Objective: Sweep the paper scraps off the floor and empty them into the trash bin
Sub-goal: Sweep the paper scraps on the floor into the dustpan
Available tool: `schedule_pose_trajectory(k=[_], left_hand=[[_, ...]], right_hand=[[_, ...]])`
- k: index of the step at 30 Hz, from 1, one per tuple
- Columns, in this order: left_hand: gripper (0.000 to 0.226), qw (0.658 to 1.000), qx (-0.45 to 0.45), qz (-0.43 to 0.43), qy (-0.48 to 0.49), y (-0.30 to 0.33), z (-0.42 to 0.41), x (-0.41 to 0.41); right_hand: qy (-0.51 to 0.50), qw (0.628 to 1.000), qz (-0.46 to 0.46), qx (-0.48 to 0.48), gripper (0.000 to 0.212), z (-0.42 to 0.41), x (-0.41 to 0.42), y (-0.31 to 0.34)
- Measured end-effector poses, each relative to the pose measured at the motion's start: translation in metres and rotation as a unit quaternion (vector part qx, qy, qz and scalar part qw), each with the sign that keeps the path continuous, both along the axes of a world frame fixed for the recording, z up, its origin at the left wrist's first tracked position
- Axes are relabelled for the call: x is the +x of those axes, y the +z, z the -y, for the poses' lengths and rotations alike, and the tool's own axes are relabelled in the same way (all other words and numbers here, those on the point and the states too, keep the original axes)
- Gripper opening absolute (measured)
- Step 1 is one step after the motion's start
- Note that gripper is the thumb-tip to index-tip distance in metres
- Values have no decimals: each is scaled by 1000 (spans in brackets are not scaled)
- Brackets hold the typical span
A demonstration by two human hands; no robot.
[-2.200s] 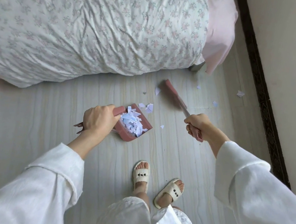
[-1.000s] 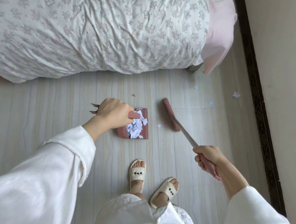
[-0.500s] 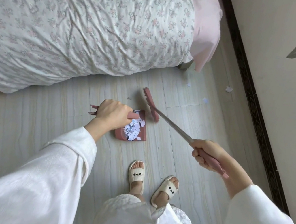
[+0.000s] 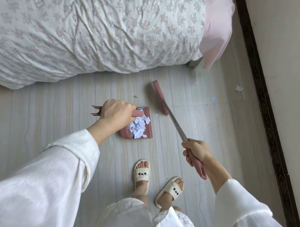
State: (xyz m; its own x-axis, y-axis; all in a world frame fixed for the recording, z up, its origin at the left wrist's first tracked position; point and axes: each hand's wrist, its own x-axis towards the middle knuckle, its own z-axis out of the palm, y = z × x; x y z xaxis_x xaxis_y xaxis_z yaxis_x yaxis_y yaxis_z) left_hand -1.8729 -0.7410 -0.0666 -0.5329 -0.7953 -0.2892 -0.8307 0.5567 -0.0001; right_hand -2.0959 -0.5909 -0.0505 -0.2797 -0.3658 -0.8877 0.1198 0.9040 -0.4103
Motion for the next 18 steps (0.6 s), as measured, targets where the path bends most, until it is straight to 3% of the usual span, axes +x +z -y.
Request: schedule_pose_trajectory(k=[9,11,15,18], left_hand=[[30,999,-23,-14,27,-8,4,-14],[30,999,-22,-14,30,-8,7,-18],[27,999,-20,-17,33,-7,11,-24],[27,999,-20,-14,31,-8,11,-27]], right_hand=[[-16,998,49,25,12,37,-12,-5],[-7,996,79,35,12,49,-10,-1],[-79,976,199,38,21,67,-26,21],[-58,980,189,38,19,57,-40,33]])
